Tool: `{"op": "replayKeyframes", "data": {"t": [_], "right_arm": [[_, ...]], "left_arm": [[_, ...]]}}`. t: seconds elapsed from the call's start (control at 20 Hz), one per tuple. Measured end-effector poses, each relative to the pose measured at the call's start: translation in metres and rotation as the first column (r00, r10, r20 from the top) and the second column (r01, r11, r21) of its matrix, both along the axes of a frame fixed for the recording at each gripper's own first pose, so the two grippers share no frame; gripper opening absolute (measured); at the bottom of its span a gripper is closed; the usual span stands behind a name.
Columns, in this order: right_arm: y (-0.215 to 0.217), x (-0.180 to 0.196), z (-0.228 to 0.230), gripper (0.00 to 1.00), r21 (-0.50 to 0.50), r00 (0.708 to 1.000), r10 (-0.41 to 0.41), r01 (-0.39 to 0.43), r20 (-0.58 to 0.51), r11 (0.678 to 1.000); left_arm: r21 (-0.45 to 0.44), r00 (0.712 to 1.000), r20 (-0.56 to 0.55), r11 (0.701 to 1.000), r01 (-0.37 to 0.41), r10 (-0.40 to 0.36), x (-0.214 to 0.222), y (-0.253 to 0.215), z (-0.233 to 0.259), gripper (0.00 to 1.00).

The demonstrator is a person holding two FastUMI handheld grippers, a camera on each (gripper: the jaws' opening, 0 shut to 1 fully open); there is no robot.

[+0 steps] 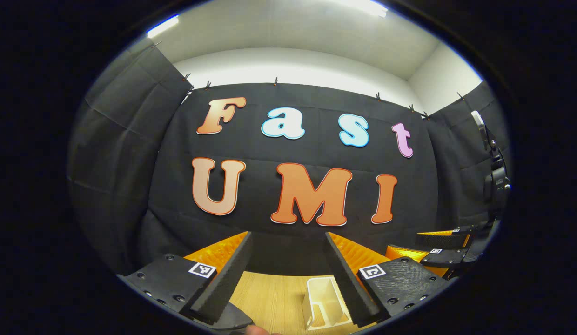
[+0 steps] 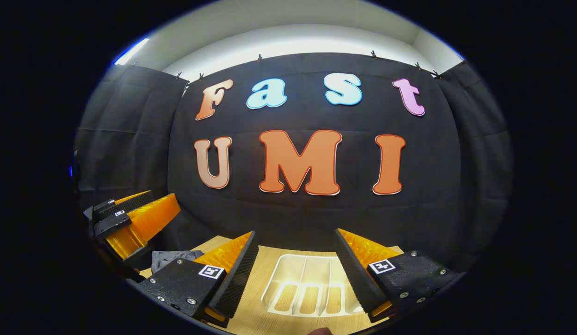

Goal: Open the schoolbag, grab two books from the bookshelf and put them into the schoolbag.

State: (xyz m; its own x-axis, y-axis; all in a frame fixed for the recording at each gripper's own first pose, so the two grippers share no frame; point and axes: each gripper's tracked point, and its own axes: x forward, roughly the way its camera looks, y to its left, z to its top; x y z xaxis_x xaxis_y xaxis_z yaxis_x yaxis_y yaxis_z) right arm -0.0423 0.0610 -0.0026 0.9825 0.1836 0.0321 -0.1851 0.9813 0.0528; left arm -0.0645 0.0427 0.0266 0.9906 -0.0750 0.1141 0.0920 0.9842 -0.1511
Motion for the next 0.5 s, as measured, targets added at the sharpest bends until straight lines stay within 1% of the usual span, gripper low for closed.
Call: {"op": "replayKeyframes", "data": {"t": [0.1, 0.15, 0.2, 0.35, 0.4, 0.45, 0.5], "right_arm": [[0.002, -0.004, 0.003, 0.97, 0.006, 1.000, -0.004, 0.004, 0.017, 1.000], [0.001, -0.003, 0.003, 0.97, 0.007, 1.000, -0.008, 0.008, 0.021, 1.000], [0.001, -0.005, 0.002, 0.97, 0.006, 1.000, -0.009, 0.009, 0.029, 1.000], [0.001, -0.006, 0.003, 0.97, -0.009, 0.999, -0.016, 0.017, 0.041, 1.000], [0.002, -0.007, 0.003, 0.97, -0.009, 0.999, -0.019, 0.020, 0.039, 1.000], [0.001, -0.008, 0.004, 0.97, -0.004, 0.999, -0.024, 0.025, 0.041, 1.000], [0.001, -0.009, 0.004, 0.97, 0.006, 0.999, -0.026, 0.026, 0.045, 1.000]], "left_arm": [[-0.018, 0.999, 0.016, 0.999, 0.043, -0.043, -0.001, -0.011, 0.000, 0.94], [-0.011, 0.999, 0.027, 0.999, 0.045, -0.045, -0.007, -0.013, -0.002, 0.96], [0.006, 0.999, 0.036, 0.999, 0.036, -0.036, -0.010, -0.011, -0.001, 0.94], [0.029, 0.999, 0.032, 0.999, 0.030, -0.031, -0.010, -0.012, -0.004, 0.94], [0.026, 0.999, 0.042, 0.999, 0.026, -0.027, -0.013, -0.010, -0.004, 0.96], [0.025, 0.998, 0.064, 1.000, 0.016, -0.018, -0.012, -0.008, -0.001, 0.94], [0.032, 0.997, 0.081, 0.999, 0.011, -0.013, -0.015, -0.006, 0.002, 0.96]]}}
